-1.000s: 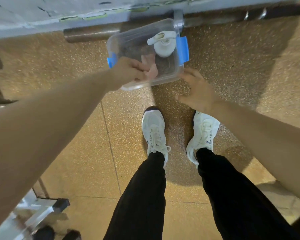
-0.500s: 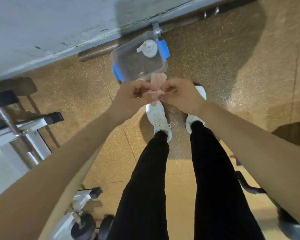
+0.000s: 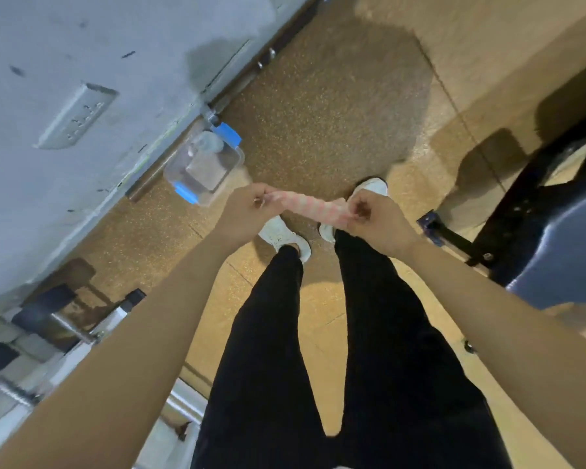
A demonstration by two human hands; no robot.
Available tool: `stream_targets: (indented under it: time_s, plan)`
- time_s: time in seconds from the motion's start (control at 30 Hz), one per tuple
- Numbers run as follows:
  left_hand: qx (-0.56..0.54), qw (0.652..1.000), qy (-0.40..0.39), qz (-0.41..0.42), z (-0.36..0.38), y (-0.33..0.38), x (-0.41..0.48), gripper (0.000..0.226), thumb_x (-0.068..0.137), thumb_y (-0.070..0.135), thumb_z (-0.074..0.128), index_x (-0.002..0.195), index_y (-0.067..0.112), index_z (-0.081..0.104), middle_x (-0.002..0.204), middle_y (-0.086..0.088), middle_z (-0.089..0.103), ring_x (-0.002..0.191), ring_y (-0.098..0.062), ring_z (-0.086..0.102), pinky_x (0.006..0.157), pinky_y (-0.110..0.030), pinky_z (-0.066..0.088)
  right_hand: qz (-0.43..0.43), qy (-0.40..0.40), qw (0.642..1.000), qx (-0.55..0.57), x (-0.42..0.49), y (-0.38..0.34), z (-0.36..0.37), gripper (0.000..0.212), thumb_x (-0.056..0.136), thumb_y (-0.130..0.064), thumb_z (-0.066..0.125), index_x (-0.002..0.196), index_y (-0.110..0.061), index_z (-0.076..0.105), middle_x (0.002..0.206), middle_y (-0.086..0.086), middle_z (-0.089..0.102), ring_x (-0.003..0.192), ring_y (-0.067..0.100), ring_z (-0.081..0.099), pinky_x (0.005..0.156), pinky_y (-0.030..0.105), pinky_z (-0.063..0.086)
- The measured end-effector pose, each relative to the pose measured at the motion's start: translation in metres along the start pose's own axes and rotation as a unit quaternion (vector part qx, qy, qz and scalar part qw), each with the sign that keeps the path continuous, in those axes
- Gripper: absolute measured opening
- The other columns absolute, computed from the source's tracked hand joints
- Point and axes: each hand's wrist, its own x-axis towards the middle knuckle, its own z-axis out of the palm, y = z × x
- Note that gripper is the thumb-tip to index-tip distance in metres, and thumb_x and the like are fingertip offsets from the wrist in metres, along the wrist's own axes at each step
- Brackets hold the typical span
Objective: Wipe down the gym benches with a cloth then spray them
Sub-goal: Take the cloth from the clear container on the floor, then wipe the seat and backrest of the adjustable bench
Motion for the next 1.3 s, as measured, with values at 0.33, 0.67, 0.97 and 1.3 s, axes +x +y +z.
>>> stream_targets:
  time_s: [0.33,0.67,0.97,1.3]
  plan:
    - [0.118,0.990,-0.063,0.033,0.160,0.180,-0.009,0.012,0.096,0.028,0.060,0.090,0.017,0.059,0.079,0.003,0.059,0.074,-0.015,0.057,0.067,-0.031,0.047,0.111,0.159,0.911,0.364,-0.127,0.078,-0.099,0.051,0.094,-0.051,0.053,0.095,-0.004,0.073,0.093,0.018,0.071,0.089,0.024,0.067,0.091,0.041,0.053]
    - [0.243,0.933,-0.251,0.090,0.298,0.265,0.011,0.018,0.098,0.028,0.065,0.096,0.010,0.065,0.083,-0.001,0.061,0.079,-0.017,0.058,0.070,-0.030,0.047,0.148,0.341,0.767,0.523,-0.201,0.169,-0.130,0.040,0.091,-0.028,0.074,0.108,0.005,0.060,0.107,0.025,0.064,0.094,0.030,0.068,0.083,0.049,0.060]
    - [0.403,0.827,-0.365,0.145,0.383,0.300,0.060,0.014,0.095,0.022,0.067,0.093,0.009,0.069,0.076,-0.002,0.062,0.069,-0.016,0.056,0.066,-0.029,0.045,0.264,0.522,0.541,0.604,-0.190,0.210,-0.112,0.008,0.097,-0.010,0.065,0.102,-0.007,0.069,0.082,0.005,0.067,0.069,0.014,0.060,0.050,0.023,0.050]
    - [0.493,0.741,-0.381,0.253,0.467,0.296,0.106,0.034,0.074,0.042,0.065,0.086,0.009,0.069,0.080,-0.015,0.070,0.072,-0.029,0.066,0.072,-0.050,0.059,0.378,0.627,0.352,0.584,-0.130,0.235,-0.098,0.007,0.093,-0.011,0.066,0.092,-0.017,0.064,0.075,0.002,0.064,0.065,0.017,0.060,0.060,0.035,0.053]
